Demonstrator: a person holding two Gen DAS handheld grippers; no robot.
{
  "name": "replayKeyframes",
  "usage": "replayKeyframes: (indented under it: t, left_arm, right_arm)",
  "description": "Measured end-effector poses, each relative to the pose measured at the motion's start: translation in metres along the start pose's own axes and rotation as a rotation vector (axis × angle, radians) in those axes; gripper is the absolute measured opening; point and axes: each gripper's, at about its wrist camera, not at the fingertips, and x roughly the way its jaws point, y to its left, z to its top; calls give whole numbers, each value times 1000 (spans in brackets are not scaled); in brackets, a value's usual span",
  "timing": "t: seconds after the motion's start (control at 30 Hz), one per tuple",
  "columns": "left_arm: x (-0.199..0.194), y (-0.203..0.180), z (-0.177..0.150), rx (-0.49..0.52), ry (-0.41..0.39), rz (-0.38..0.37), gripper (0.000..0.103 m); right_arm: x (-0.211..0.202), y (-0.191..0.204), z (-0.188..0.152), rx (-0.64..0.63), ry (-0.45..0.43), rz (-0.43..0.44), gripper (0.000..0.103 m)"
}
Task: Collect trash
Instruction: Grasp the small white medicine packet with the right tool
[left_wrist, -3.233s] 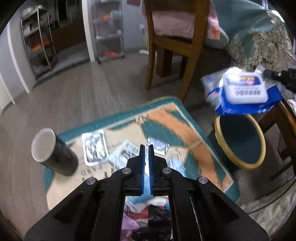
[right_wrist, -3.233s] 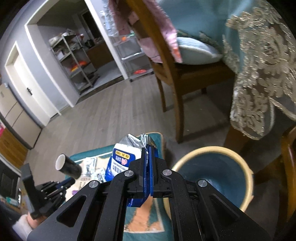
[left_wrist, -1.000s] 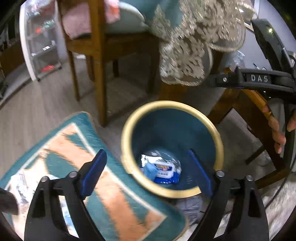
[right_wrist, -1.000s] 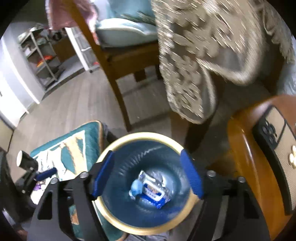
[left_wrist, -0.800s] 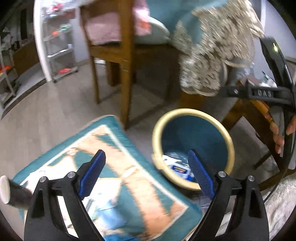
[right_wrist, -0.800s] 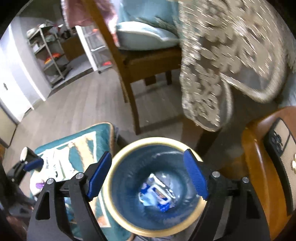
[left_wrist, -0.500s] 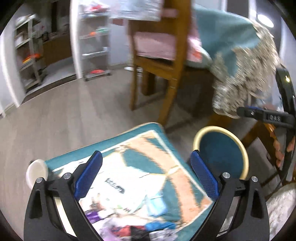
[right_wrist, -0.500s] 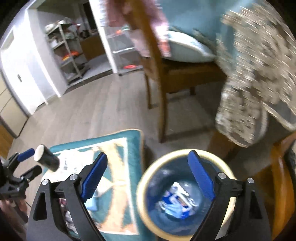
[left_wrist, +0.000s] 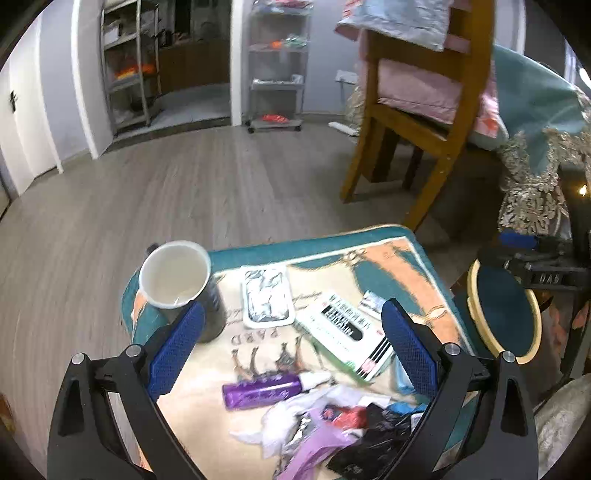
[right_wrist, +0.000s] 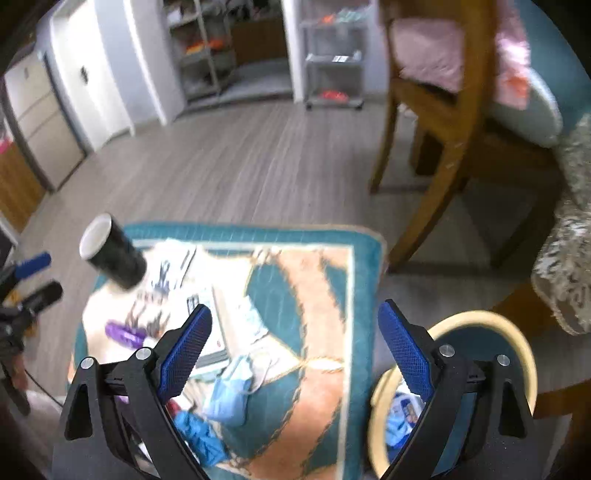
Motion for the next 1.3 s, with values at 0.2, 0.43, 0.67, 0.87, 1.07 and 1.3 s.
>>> replayKeyframes:
  t: [0.2, 0.43, 0.67, 0.87, 1.07, 1.3]
  left_arm:
    - [11, 9, -10, -4, 19, 30, 95]
    - [40, -6, -18, -35, 68, 3, 95]
    - [67, -28, -22, 54, 111, 21, 95]
    - [87, -30, -27, 73, 166, 27, 95]
    - [103, -22, -29, 41, 206, 26, 95]
    - [119, -31, -28, 28, 236, 19, 95]
  right_arm:
    - [33, 4, -11, 14, 111, 8, 91]
    - [67, 3, -7, 58, 162, 5, 76]
    - [101, 37, -3, -131, 191, 20, 57]
    - [134, 46, -10, -180, 278, 22, 43]
    - [160, 36, -12, -163, 341, 79, 38]
    - [156, 32, -6, -107, 334, 201, 13]
